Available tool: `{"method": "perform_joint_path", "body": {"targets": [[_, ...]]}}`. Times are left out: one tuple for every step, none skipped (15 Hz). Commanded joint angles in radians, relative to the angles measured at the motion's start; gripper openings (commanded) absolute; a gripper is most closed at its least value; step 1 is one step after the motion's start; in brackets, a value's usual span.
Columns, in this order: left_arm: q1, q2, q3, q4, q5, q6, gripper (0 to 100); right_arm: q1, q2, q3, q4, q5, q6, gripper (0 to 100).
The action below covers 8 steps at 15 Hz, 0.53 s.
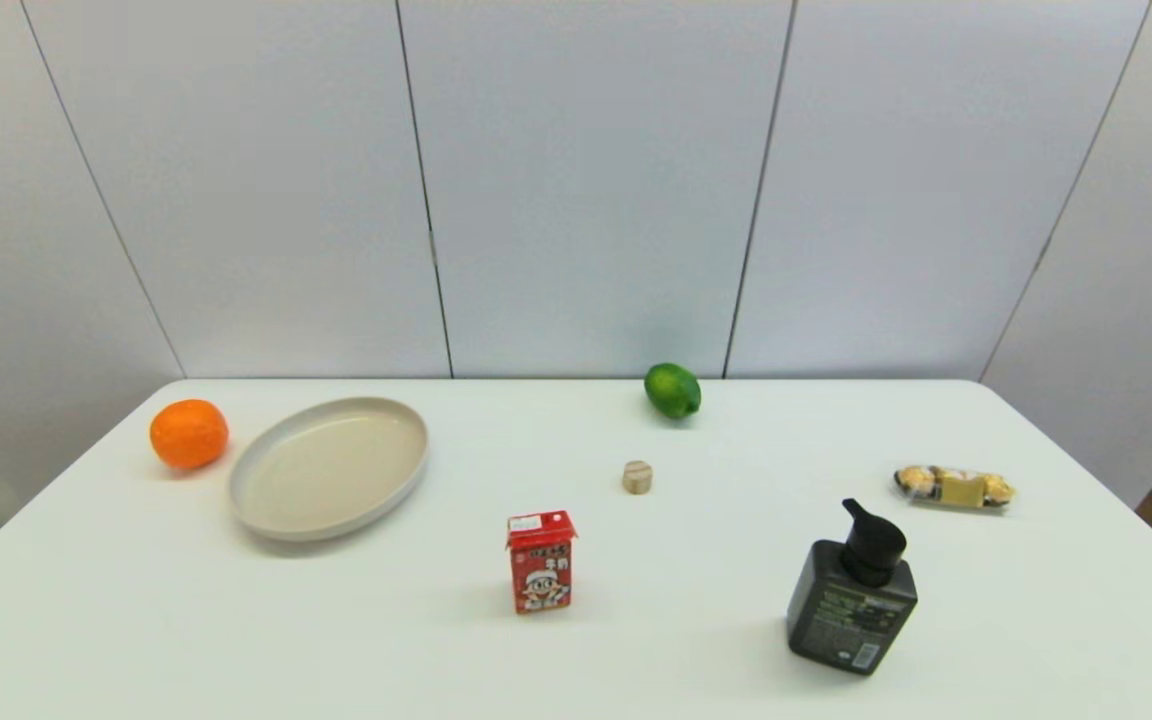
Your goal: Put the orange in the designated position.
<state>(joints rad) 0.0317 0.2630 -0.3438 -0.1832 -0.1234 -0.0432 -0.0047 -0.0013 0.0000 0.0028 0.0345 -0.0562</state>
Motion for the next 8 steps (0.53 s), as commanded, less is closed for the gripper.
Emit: {"method": "perform_joint_path", "body": {"targets": [[-0.007, -0.142, 0.1, 0.001, -0.002, -0.001, 100, 0.0, 0.001, 0.002, 0.0, 0.001, -0.001, 100], [-0.012, -0.191, 0.137, 0.004, -0.007, 0.002, 100, 0.0, 0.001, 0.002, 0.0, 0.001, -0.001, 100], [-0.015, -0.258, 0.183, 0.011, -0.009, 0.005, 100, 0.0, 0.001, 0.002, 0.0, 0.001, -0.001, 100], [-0.022, -0.263, 0.23, 0.001, 0.001, 0.02, 100, 0.0, 0.001, 0.002, 0.0, 0.001, -0.001, 100], [-0.022, -0.261, 0.252, -0.012, 0.031, 0.025, 100, -0.001, 0.001, 0.002, 0.0, 0.001, -0.001, 100], [-0.022, -0.261, 0.284, -0.015, 0.068, 0.034, 100, -0.001, 0.001, 0.002, 0.0, 0.001, -0.001, 100], [-0.022, -0.261, 0.325, -0.03, 0.074, 0.042, 100, 0.0, 0.001, 0.002, 0.0, 0.001, -0.001, 100], [-0.022, -0.261, 0.345, -0.038, 0.077, 0.039, 100, 0.0, 0.001, 0.002, 0.0, 0.001, -0.001, 100]]}}
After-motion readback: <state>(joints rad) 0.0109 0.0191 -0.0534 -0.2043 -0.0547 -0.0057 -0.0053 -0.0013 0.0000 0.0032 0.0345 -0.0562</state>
